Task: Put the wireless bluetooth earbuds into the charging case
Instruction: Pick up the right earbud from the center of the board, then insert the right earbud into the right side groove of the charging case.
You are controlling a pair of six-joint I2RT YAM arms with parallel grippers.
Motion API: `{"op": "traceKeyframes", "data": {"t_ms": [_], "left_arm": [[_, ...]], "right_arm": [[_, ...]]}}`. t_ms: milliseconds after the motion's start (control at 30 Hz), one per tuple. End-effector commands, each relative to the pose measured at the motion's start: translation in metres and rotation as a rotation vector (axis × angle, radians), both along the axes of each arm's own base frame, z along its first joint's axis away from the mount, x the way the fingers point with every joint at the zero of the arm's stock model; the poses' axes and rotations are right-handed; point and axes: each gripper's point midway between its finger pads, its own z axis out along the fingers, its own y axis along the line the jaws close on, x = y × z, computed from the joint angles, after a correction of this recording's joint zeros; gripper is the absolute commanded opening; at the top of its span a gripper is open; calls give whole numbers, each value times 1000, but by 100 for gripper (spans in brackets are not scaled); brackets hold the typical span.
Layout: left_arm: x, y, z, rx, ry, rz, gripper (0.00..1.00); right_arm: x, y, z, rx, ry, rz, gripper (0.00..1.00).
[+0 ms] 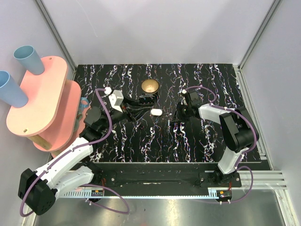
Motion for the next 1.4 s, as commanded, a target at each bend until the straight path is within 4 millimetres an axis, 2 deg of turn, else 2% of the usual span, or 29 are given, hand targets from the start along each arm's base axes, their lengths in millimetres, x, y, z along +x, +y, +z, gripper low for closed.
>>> {"op": "traceKeyframes", "data": {"t_ms": [0, 433, 533, 633, 733, 900, 933, 1000, 1033, 1100, 1133, 1367], "left_arm": [[-3, 1, 24, -44, -61, -12, 0], [-2, 1, 22, -42, -49, -5, 0], [-2, 1, 21, -40, -48, -8, 0], [-2, 1, 20, -37, -47, -7, 0], [-2, 2, 21, -35, -50, -3, 0], [-1, 3, 23, -36, -55, 6, 0], [-1, 3, 22, -34, -53, 4, 0], [-2, 2, 24, -35, -54, 0, 0], [-2, 1, 24, -35, -52, -4, 0], [-2, 2, 27, -44, -54, -5, 0], [-2, 1, 28, -50, -49, -9, 0], [-6, 0, 40, -85, -68, -42, 0]], "right_arm": [[2, 3, 6, 24, -23, 24, 27], [-1, 11, 15, 75, -35, 58, 15], [0, 14, 18, 90, -45, 72, 6], [-1, 19, 24, 120, -60, 98, 1], [-1, 25, 38, 164, -96, 132, 0], [-3, 32, 94, 239, -273, 207, 0], [-5, 31, 114, 252, -335, 220, 0], [-7, 30, 136, 257, -421, 254, 0], [-10, 29, 155, 265, -480, 263, 0], [-12, 29, 179, 271, -589, 300, 0], [-17, 26, 197, 278, -647, 311, 0], [-43, 19, 263, 292, -916, 406, 0]]}}
